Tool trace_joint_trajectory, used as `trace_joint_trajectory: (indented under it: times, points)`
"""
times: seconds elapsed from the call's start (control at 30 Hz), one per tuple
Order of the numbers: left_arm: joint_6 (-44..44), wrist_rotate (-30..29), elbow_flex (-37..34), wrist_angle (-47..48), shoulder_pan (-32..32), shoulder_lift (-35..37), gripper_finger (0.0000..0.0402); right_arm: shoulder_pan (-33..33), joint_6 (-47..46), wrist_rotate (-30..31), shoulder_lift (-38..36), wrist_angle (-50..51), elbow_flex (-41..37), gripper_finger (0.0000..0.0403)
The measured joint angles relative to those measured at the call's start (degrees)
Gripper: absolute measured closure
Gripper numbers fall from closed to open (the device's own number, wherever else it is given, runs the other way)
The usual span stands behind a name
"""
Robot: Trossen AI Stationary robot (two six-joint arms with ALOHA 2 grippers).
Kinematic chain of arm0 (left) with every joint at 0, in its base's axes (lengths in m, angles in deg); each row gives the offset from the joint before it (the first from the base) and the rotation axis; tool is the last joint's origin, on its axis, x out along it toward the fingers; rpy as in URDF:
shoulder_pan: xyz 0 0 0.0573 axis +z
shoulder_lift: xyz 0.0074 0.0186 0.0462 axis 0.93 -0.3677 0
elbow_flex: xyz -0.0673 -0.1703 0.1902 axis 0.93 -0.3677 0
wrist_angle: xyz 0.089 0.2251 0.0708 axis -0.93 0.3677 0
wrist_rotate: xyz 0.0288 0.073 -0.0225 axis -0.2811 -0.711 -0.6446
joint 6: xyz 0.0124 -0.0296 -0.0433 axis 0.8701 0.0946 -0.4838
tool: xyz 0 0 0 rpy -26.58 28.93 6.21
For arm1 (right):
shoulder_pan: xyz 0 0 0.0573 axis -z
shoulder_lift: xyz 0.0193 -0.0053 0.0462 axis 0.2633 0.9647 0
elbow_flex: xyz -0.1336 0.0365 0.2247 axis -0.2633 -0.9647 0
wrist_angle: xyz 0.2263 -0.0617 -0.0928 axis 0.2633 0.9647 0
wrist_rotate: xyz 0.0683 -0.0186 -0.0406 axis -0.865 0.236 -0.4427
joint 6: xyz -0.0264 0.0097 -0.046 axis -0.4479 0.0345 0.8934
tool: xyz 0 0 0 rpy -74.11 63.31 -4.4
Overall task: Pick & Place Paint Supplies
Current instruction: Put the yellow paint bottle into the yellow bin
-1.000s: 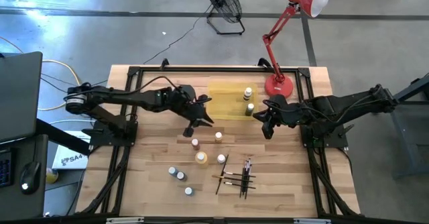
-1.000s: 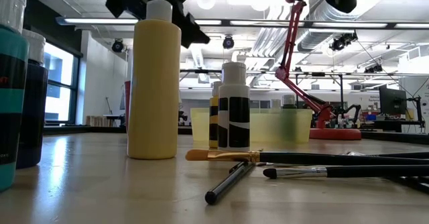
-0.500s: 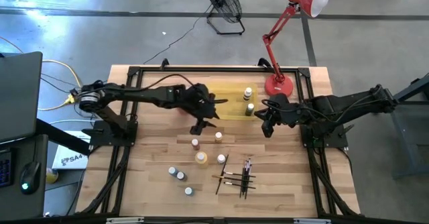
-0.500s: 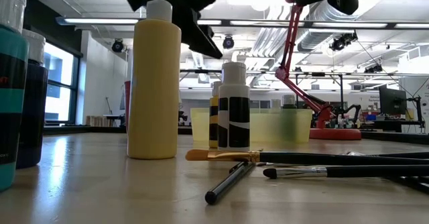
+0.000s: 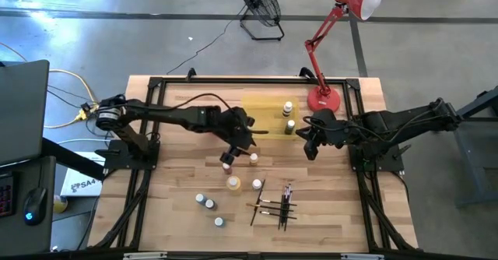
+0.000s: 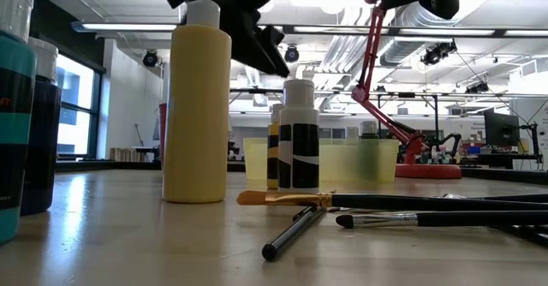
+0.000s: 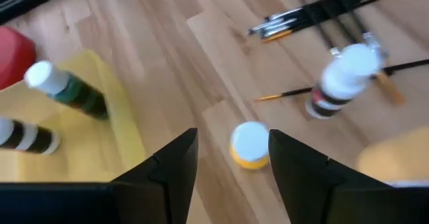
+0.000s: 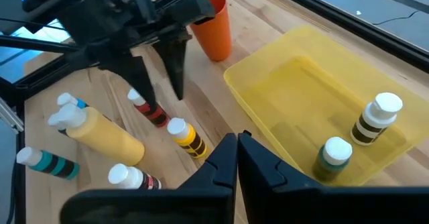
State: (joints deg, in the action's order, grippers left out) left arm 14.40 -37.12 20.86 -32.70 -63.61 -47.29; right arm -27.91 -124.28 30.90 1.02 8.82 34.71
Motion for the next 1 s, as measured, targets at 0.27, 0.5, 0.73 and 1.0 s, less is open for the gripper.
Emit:
trace_joint_trajectory:
  times: [0.27,0.5,0.73,1.0]
  points:
    - [-1.14,1.78,-0.06,-0.07,-0.71,-3.65,0.0224,0.0,0.13,0.0,0.0,0.28,-0.02,0.0399]
    - [-2.13,2.5,-0.08,0.32,-1.16,-3.74,0.0224,0.0,0.15,0.11,0.0,1.57,-0.02,0.0399]
    - [-2.33,1.82,-0.08,0.27,-1.11,-3.74,0.0224,0.0,0.15,1.05,0.0,1.7,-0.02,0.04]
    - [-2.35,1.85,-0.14,0.88,-1.11,-4.55,0.0224,0.0,0.15,1.05,0.0,1.68,-0.02,0.04]
